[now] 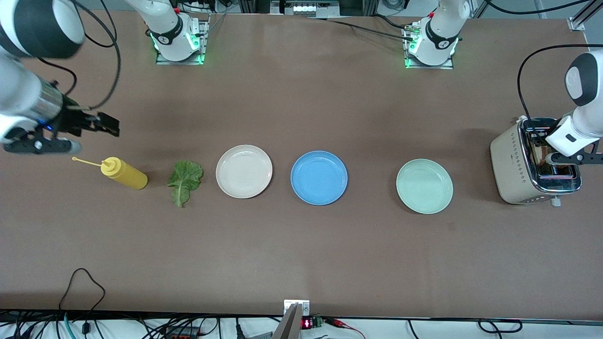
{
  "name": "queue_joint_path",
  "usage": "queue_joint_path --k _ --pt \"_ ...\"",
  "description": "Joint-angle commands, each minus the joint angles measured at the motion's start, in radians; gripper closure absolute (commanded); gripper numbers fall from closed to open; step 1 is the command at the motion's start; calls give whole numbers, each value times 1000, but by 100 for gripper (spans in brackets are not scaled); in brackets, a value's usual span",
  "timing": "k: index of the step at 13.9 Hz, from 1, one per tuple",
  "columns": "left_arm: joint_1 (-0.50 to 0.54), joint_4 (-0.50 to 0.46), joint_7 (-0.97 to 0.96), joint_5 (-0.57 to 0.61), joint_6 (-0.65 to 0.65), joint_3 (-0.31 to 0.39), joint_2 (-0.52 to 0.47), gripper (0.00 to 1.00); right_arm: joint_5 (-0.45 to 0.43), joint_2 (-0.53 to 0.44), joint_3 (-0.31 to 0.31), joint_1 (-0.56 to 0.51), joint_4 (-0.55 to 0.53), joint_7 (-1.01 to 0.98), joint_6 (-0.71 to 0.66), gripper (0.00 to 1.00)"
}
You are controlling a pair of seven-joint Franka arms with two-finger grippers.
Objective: Make sandwich in blue plate with both arms
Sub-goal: 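Lift the bread from the toaster while the right gripper reaches the lettuce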
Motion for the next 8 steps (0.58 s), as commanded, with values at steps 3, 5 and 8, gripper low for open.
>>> queue_joint_path --k 3,5,8 --pt "-1 258 14 19 -322 -131 -6 99 0 130 3 43 -64 -16 217 0" --pt "-2 322 42 17 -364 -206 -3 99 2 190 3 63 -75 -15 296 0" --pt "-10 325 19 -12 -358 -331 21 99 -6 280 3 63 -88 -18 395 0"
